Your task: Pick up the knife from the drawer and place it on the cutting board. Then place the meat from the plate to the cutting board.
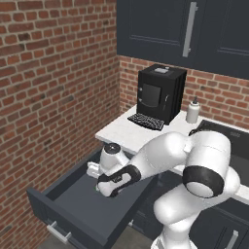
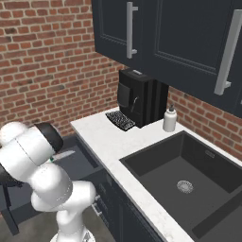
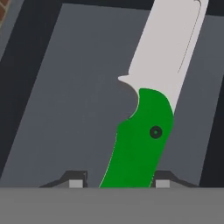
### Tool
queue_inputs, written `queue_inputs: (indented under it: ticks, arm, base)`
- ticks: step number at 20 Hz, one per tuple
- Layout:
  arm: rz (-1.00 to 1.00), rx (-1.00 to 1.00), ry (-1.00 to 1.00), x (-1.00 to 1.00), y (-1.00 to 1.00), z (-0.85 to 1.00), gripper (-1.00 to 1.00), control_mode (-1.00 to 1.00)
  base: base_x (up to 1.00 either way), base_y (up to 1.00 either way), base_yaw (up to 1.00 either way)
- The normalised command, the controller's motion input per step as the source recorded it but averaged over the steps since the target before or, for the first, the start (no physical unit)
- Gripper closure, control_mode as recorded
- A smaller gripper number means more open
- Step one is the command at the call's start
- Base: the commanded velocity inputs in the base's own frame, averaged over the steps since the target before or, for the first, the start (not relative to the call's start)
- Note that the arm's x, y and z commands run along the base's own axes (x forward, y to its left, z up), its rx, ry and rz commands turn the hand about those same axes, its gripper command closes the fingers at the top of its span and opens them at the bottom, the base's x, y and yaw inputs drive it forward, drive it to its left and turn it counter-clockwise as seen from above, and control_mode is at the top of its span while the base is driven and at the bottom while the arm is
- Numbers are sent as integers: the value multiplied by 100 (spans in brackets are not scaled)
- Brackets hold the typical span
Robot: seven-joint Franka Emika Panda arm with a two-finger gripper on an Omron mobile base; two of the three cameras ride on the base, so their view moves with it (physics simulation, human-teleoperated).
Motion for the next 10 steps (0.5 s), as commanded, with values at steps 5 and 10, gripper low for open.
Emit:
queue_inputs:
  ticks: [5,10]
  arm:
    - [-11,0,-1,5,13,97,100,-100]
    - [-6,0,1,0,8,99,100,-100]
  base:
    - [0,0,0]
    - [0,0,0]
